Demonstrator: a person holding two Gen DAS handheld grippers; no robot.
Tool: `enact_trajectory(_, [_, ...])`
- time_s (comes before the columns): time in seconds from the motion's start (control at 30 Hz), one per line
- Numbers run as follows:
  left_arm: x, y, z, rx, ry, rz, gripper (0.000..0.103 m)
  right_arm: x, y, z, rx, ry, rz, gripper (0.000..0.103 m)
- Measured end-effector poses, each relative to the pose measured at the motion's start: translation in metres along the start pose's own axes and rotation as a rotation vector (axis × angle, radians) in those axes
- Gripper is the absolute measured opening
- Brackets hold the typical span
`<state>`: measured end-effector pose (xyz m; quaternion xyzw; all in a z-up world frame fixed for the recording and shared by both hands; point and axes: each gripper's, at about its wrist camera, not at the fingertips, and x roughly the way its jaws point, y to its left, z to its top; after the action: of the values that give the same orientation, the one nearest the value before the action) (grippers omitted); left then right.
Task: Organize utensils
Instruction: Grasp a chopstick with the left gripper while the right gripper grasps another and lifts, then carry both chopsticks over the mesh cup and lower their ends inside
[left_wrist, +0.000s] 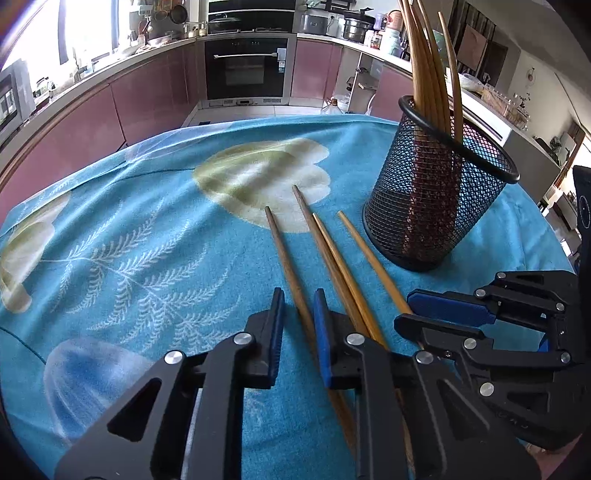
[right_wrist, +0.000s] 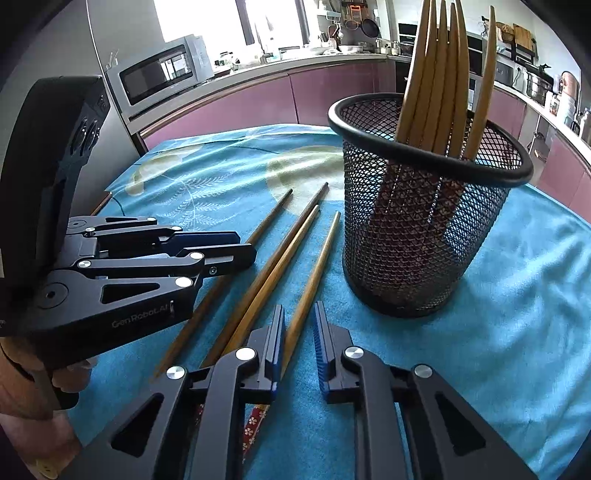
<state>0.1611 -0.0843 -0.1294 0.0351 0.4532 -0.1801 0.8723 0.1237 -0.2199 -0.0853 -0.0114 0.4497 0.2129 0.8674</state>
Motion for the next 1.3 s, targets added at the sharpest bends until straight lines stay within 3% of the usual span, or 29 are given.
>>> enact_trajectory(0.63, [-0.02, 0.0, -0.01, -0.057, -0.03, -0.013, 0.008, -0.019, -0.008, -0.009, 0.032, -0.01, 0.068, 0.006])
enact_trajectory(0.93, [-0.054, 0.007, -0.01, -0.07, -0.073, -0.086, 0.008, -0.05, -0.01, -0.009, 0.018, -0.067, 0.128, 0.006])
enact_trajectory(1.3, [-0.115, 0.007, -0.003, -0.07, -0.18, -0.203, 0.008, -0.096, -0.02, -0.005, 0.028, -0.179, 0.151, 0.006])
